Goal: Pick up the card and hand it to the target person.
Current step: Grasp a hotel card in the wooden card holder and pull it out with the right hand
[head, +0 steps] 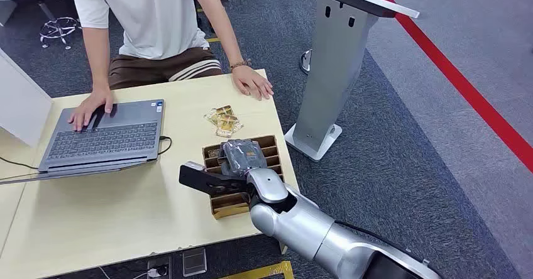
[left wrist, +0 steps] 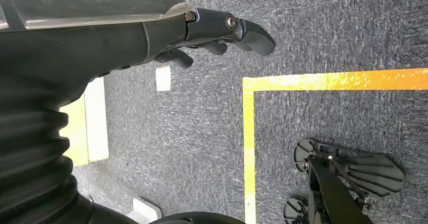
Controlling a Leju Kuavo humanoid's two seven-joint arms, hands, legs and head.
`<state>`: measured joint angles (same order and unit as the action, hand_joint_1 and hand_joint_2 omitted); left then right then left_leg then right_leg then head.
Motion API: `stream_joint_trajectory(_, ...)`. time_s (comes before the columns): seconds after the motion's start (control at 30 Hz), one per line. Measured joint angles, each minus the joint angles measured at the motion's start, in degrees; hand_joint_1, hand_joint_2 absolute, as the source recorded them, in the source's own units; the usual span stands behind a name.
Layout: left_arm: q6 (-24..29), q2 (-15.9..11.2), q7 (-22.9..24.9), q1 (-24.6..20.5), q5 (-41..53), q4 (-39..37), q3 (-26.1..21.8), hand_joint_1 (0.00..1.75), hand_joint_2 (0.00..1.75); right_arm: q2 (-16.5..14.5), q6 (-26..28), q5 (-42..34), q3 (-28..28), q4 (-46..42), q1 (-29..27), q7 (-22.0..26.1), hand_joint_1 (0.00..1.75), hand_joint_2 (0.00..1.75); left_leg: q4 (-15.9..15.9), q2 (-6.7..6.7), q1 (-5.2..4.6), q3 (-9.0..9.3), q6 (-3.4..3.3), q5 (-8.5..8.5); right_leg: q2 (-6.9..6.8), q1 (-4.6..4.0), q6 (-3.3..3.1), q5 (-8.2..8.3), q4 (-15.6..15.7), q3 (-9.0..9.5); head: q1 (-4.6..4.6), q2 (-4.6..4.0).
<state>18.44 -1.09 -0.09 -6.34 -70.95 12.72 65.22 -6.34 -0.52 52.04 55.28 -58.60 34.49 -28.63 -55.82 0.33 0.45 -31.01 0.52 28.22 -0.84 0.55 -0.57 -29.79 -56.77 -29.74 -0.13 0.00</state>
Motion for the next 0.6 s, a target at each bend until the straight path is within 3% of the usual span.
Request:
stream_joint_trajectory(0.2, 0.08, 0.0, 0.0, 0.0, -0.01, 0.0, 0.0, 0.0, 1.75, 0.0, 0.02, -0.11, 0.0, 0.0, 0.05, 0.21, 1.58, 1.75, 0.0, 0.0, 0.0, 0.0, 0.0, 0.0, 0.0, 0.0, 0.0, 0.0, 0.0, 0.01, -0.02, 0.0)
stream_joint_trajectory(0.33, 0.06, 0.0, -0.04, 0.0, -0.01, 0.0, 0.0, 0.0, 0.0, 0.0, 0.02, -0.13, 0.0, 0.0, 0.11, 0.42, 1.63, 1.75, 0.0, 0.0, 0.0, 0.0, 0.0, 0.0, 0.0, 0.0, 0.0, 0.0, 0.0, 0.0, 0.01, 0.0)
stream_joint_trajectory(0.6, -3.18, -0.13, -2.21, 0.0, 0.01, -0.02, 0.0, 0.0, 0.0, 0.03, 0.0, -0.57, -0.02, 0.01, 0.18, 0.61, 1.75, 1.75, 0.0, 0.0, 0.0, 0.01, 0.0, 0.0, 0.0, 0.0, 0.0, 0.0, 0.0, 0.0, -0.01, 0.0)
